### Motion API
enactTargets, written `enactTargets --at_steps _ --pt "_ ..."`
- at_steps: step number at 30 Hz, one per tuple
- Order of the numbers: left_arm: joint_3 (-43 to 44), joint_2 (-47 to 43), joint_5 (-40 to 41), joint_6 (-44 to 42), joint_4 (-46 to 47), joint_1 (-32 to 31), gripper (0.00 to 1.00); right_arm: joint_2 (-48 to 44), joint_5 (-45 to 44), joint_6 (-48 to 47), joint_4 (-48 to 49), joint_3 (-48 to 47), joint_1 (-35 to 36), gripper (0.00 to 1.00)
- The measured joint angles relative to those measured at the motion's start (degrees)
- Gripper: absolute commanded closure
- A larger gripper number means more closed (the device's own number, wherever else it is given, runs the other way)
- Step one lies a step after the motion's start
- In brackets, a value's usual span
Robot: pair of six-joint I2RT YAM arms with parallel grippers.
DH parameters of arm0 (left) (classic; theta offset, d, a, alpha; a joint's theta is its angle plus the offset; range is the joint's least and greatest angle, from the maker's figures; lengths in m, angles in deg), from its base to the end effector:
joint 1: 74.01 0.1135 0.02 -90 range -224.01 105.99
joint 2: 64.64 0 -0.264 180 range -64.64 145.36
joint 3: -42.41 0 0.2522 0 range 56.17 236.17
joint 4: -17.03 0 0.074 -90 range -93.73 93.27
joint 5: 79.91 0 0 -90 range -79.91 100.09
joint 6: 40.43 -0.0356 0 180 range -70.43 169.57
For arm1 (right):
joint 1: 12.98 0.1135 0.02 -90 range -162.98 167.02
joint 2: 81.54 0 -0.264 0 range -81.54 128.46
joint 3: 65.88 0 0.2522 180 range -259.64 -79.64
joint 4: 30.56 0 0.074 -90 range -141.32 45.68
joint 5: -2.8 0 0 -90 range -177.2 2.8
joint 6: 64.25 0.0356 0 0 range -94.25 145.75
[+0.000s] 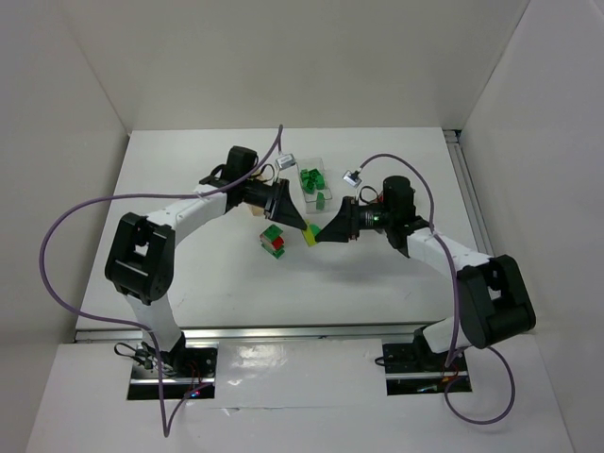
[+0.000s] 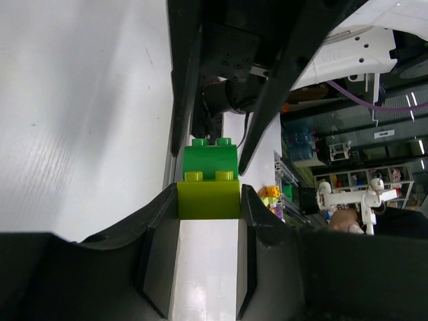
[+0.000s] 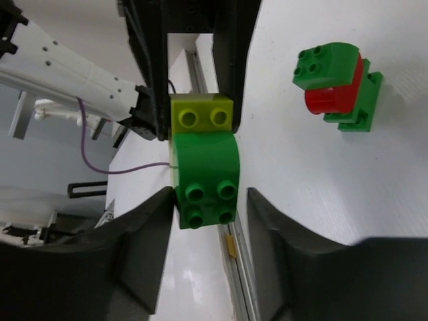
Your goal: Sort the legos into containers by color
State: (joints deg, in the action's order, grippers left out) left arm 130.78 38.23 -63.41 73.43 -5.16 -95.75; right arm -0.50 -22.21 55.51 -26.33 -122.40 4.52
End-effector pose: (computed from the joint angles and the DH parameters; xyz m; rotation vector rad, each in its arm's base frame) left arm 0.3500 -0.1763 0.2575 0.7437 2.1017 -1.8431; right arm 0.2687 0.1185 0.2387 -0.6251 1.9480 1.6133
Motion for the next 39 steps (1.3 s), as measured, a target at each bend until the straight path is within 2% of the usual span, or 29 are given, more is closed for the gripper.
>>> enactTargets --at_steps 3,4,6,12,15,18,21,24,27,33,39 --pt "-0.3 0.0 -0.3 -0.4 0.1 0.0 1.0 0.0 0.6 2.1 3.4 1.1 0.0 0.59" --pt "-0.4 0.0 -0.5 -0.8 0.0 0.0 1.0 0.0 0.6 2.7 4.3 1.5 0.0 0.67" --pt "-0.5 0.0 -0.8 -1.4 -0.1 0.0 1.0 0.1 0.7 4.1 6.1 2.2 0.0 0.71" --pt "-0.7 0.0 -0.8 -1.9 0.2 0.4 1.0 -0.6 -0.5 6.7 9.7 4.3 -1.2 0.93" --pt "-1.5 0.0 -1.7 -2.5 0.3 1.3 1.0 -2.8 -2.1 8.9 12.0 7.2 -4.1 0.98" --pt "-1.9 -0.3 -2.3 -2.7 -0.4 5.0 1.0 -3.7 -5.3 9.8 11.5 9.2 -8.3 1.0" --pt "-1.9 -0.3 -2.4 -2.5 -1.0 8.4 1.0 -3.8 -9.4 9.1 9.2 9.0 -8.9 1.0" --pt "-1.5 -0.3 -0.1 -2.2 -2.9 10.5 1.0 -3.6 -16.5 6.0 2.5 5.6 -7.3 1.0" --pt "3.9 0.2 9.4 -0.8 -11.3 12.5 1.0 -1.7 -27.0 2.7 -5.0 -2.0 -2.9 0.98" --pt "21.5 2.7 39.7 2.1 -22.2 14.8 1.0 8.9 -49.2 -1.1 -15.2 -20.4 4.4 0.98" --pt "28.0 9.6 56.5 3.7 -26.4 14.7 1.0 20.9 -64.1 -3.7 -23.7 -32.8 7.6 0.98"
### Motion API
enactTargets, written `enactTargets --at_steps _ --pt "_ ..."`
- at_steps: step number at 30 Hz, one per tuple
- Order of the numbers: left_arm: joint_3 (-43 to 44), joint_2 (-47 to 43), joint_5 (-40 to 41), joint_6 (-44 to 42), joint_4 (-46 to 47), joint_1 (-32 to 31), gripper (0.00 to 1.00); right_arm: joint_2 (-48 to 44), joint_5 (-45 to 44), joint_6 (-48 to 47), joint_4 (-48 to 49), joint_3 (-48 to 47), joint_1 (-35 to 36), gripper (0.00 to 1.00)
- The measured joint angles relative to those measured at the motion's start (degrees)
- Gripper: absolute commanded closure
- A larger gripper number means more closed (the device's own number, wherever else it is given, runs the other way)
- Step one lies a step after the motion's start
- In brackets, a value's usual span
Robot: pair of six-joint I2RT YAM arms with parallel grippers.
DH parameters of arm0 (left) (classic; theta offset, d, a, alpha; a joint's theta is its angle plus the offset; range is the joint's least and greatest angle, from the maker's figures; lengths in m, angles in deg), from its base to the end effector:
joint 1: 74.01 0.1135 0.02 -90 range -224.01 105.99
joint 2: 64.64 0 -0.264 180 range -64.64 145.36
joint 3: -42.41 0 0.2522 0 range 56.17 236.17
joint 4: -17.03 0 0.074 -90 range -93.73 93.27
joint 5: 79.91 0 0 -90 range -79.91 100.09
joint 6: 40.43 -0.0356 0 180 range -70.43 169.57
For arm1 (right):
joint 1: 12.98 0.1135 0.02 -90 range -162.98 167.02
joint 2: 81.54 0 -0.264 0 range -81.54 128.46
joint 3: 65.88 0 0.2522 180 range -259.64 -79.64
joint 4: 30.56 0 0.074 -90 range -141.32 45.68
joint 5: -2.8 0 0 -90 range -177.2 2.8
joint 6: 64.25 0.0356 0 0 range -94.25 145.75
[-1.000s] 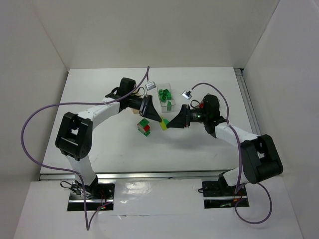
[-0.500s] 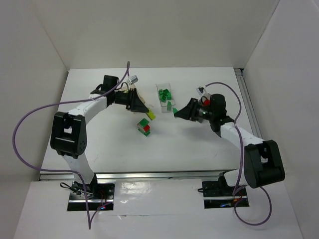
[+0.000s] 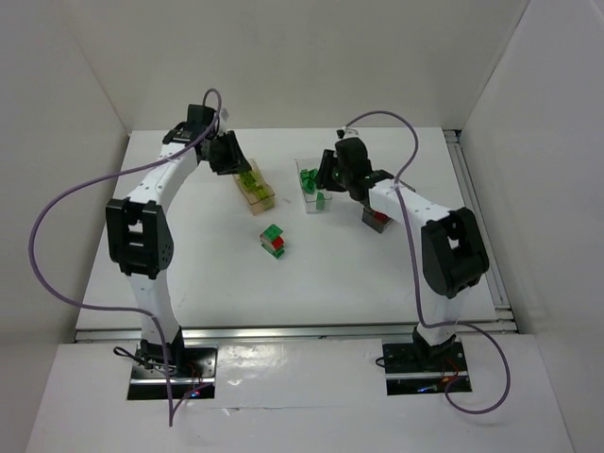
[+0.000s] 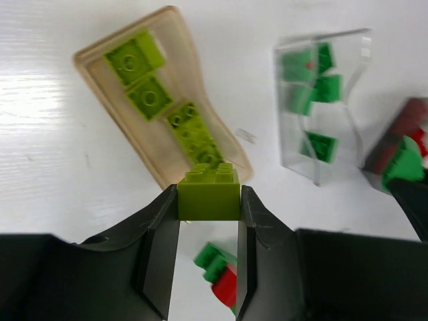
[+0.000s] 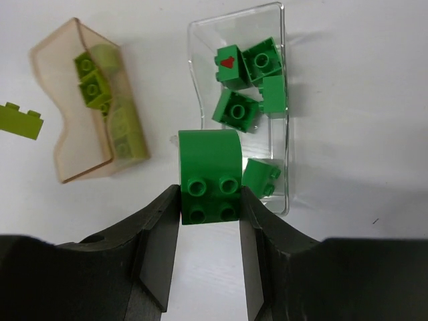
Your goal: Sort the legos into containers by color
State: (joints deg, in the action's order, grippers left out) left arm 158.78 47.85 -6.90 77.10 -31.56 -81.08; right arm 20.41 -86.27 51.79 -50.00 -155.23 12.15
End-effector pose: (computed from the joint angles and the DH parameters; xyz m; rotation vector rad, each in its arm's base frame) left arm 0.4447 -0.0656 0.2985 -0.2786 2.3840 -0.6388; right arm 0.3743 0.1762 0.2586 0.0075 2.1787 0.5370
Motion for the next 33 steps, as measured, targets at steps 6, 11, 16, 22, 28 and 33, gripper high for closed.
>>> enactTargets --at_steps 6,11,16,22,28,33 --pt "5.8 8.9 7.6 0.4 -3.3 -0.6 1.0 7.4 -8.3 -2.6 -4.3 -6.7 3.9 0.96" --pt "9.5 12.2 10.4 1.2 -5.2 -1.3 0.7 13.6 -11.7 -3.7 -5.5 -13.0 5.1 0.86" --pt "11.1 12.4 12.0 0.8 -6.2 -2.3 0.14 18.3 -15.0 -4.3 -7.9 -18.5 5.1 0.35" --pt "11.3 12.3 13.5 -0.5 -7.0 -4.2 0.03 19.4 -18.3 -4.7 -9.6 -22.2 5.4 0.29" --pt "10.4 6.8 16.1 -0.5 -8.2 -5.8 0.24 12.7 -21.3 -6.5 -8.7 -14.0 9.2 0.32" --pt "3.2 -8.6 20.3 -0.6 -7.0 -6.2 0.13 -1.4 -16.7 -11.5 -6.3 -1.0 17.2 0.06"
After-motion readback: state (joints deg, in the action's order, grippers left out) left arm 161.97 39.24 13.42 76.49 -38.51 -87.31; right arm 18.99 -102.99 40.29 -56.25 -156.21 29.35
